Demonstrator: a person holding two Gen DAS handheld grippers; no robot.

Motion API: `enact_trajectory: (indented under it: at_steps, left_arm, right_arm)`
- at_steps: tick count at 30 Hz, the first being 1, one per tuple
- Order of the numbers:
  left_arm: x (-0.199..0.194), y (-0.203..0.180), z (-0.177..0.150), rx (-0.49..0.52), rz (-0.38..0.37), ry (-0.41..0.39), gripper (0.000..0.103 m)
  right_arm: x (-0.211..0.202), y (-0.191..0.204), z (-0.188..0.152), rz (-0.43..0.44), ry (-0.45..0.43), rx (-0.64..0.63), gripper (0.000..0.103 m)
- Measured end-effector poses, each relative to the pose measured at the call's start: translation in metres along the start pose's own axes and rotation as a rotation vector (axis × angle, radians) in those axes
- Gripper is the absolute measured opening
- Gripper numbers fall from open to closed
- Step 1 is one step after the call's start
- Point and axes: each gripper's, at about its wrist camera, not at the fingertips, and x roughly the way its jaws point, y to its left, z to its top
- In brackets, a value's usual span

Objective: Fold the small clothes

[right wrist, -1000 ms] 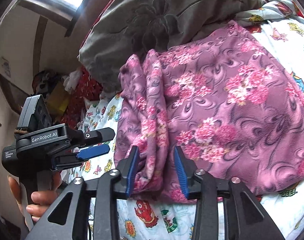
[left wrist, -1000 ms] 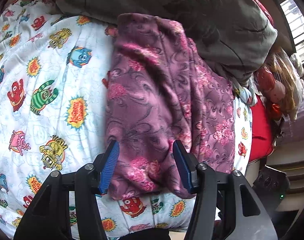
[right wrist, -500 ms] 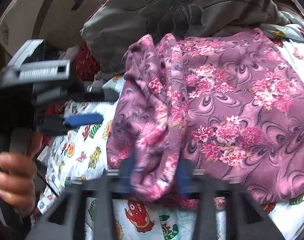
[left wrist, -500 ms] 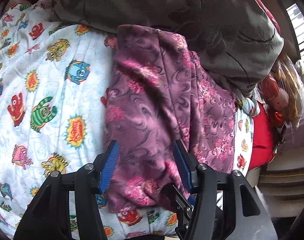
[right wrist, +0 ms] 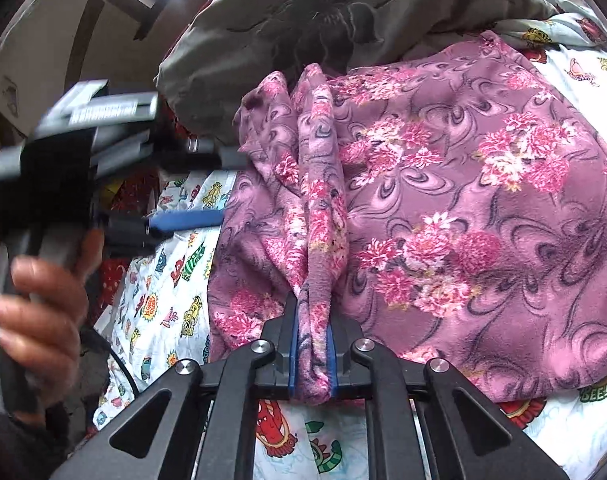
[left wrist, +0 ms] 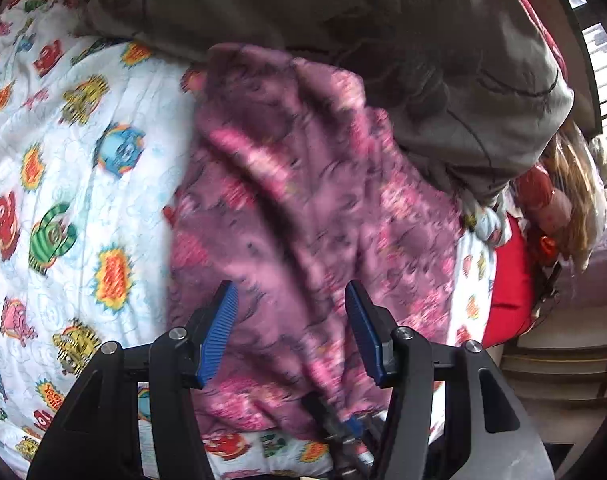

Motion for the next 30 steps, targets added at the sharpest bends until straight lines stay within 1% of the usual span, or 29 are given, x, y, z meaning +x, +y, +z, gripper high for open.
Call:
enact_trajectory:
  at_steps: [2, 3, 4, 6, 8, 9, 10, 13, 14, 17, 20, 22, 24, 25, 28, 29, 30]
  left_arm:
    - [0.002, -0.015, 0.007, 0.027, 0.011, 0.020, 0.065]
    - [0.005, -0.023, 0.010, 0.044, 0.022, 0.028, 0.067]
    - [0.008, -0.029, 0.012, 0.059, 0.036, 0.035, 0.067]
    - [0.020, -0.044, 0.013, 0.107, 0.097, 0.056, 0.067]
    - [0.033, -0.052, 0.012, 0.145, 0.197, 0.070, 0.067]
    - [0.038, -0.053, 0.011, 0.156, 0.227, 0.073, 0.067]
    - [0.043, -0.054, 0.009, 0.170, 0.248, 0.075, 0.067]
    - [0.045, -0.055, 0.002, 0.207, 0.257, 0.052, 0.067]
    - [0.043, -0.055, 0.001, 0.211, 0.249, 0.047, 0.067]
    - [0.031, -0.045, -0.003, 0.197, 0.191, 0.034, 0.067]
    - [0.008, -0.023, -0.011, 0.162, 0.123, -0.004, 0.067]
    - [-0.005, -0.005, -0.021, 0.121, 0.070, -0.023, 0.067]
    - [-0.013, 0.015, -0.030, 0.070, 0.011, -0.026, 0.067]
    - [-0.016, 0.029, -0.039, 0.031, -0.027, -0.028, 0.067]
    - [-0.017, 0.053, -0.059, -0.056, -0.105, -0.028, 0.067]
    - [-0.015, 0.063, -0.068, -0.087, -0.131, -0.017, 0.067]
    - [-0.012, 0.065, -0.073, -0.102, -0.146, -0.003, 0.067]
  right_arm:
    - [0.001, 0.001, -0.001, -0.002, 0.003, 0.001, 0.012]
    - [0.002, -0.001, -0.001, -0.001, 0.005, 0.006, 0.013]
    - [0.004, 0.000, 0.000, 0.001, 0.006, 0.012, 0.013]
    - [0.005, -0.001, 0.000, 0.003, 0.009, 0.018, 0.013]
    - [0.005, -0.002, -0.001, 0.006, 0.009, 0.020, 0.013]
    - [0.005, -0.002, -0.001, 0.007, 0.009, 0.020, 0.013]
    - [0.005, -0.002, -0.001, 0.008, 0.009, 0.019, 0.013]
    - [0.005, -0.003, -0.002, 0.011, 0.007, 0.017, 0.013]
    - [0.005, -0.003, -0.003, 0.013, 0.006, 0.017, 0.013]
    - [0.005, -0.006, -0.005, 0.018, 0.007, 0.023, 0.013]
    - [0.001, -0.009, -0.002, 0.029, 0.013, 0.032, 0.017]
    - [-0.002, -0.012, 0.003, 0.035, 0.016, 0.034, 0.018]
    - [-0.006, -0.016, 0.010, 0.041, 0.019, 0.035, 0.020]
    - [-0.009, -0.017, 0.014, 0.039, 0.014, 0.034, 0.021]
    - [-0.021, -0.021, 0.033, 0.031, -0.026, 0.040, 0.022]
    - [-0.024, -0.020, 0.038, 0.028, -0.038, 0.042, 0.023]
    - [-0.027, -0.020, 0.047, 0.032, -0.051, 0.043, 0.026]
